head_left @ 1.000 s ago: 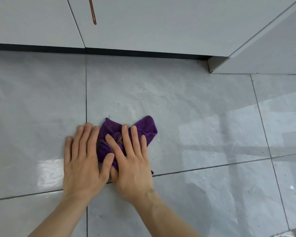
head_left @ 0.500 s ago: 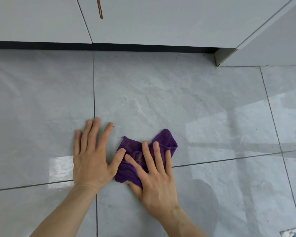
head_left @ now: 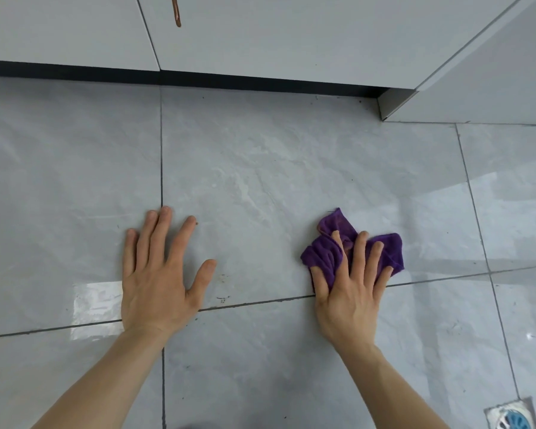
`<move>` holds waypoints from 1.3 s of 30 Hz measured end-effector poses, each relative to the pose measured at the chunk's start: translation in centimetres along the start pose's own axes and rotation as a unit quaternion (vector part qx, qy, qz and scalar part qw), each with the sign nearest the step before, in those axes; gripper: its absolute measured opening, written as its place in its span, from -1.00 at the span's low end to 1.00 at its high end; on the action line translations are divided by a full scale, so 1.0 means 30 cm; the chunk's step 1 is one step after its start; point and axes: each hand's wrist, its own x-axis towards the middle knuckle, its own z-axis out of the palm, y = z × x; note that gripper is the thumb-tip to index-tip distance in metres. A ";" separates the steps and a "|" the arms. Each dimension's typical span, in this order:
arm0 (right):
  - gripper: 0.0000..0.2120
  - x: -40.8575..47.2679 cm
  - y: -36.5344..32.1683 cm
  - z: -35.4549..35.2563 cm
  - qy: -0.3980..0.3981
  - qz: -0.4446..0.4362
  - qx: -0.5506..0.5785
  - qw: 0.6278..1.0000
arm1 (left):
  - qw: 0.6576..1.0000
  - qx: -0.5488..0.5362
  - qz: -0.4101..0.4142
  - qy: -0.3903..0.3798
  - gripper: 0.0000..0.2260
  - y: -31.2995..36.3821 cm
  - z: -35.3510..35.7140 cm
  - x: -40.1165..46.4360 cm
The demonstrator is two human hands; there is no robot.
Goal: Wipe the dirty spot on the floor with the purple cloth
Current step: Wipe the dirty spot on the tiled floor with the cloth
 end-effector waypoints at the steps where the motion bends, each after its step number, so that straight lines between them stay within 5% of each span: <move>1: -0.35 -0.009 -0.026 0.009 0.003 0.026 0.015 1.000 | 1.000 0.002 -0.001 0.000 -0.32 0.001 0.001 -0.001; 5: -0.33 -0.058 -0.157 0.029 0.007 0.071 0.049 0.996 | 1.000 -0.003 -0.002 0.000 -0.33 0.004 0.004 0.000; 12: -0.39 -0.262 -0.463 0.046 -0.045 -0.162 0.071 0.983 | 0.997 -0.069 0.003 0.026 -0.36 -0.006 -0.005 -0.003; 19: -0.43 -0.223 -0.323 0.044 -0.051 -0.250 0.035 0.966 | 0.999 -0.037 0.021 0.020 -0.29 -0.008 -0.007 -0.008; 26: -0.44 -0.074 -0.106 0.003 -0.012 -0.117 -0.010 0.993 | 0.999 -0.033 0.013 0.019 -0.36 -0.011 0.004 -0.006; 31: -0.39 -0.042 -0.194 0.006 -0.010 -0.027 0.024 0.999 | 0.999 -0.031 0.005 0.021 -0.41 -0.002 0.007 -0.004; 39: -0.44 -0.272 -0.391 0.030 -0.053 -0.202 0.018 0.978 | 0.999 -0.037 0.003 0.026 -0.43 -0.002 0.003 -0.004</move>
